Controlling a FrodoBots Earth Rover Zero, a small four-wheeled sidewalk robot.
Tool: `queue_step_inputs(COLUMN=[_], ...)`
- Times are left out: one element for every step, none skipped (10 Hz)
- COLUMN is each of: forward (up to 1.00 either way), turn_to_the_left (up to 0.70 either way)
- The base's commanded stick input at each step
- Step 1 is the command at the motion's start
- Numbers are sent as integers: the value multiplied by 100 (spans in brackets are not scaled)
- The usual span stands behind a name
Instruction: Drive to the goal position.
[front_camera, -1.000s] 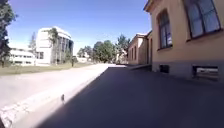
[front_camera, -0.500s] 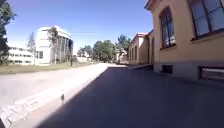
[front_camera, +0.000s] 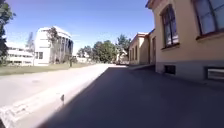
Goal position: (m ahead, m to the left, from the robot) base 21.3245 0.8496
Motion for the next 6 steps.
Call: queue_step_inputs(forward=[60,60,60,60,60,60], turn_to_the_left=[0,0,0,0,0,0])
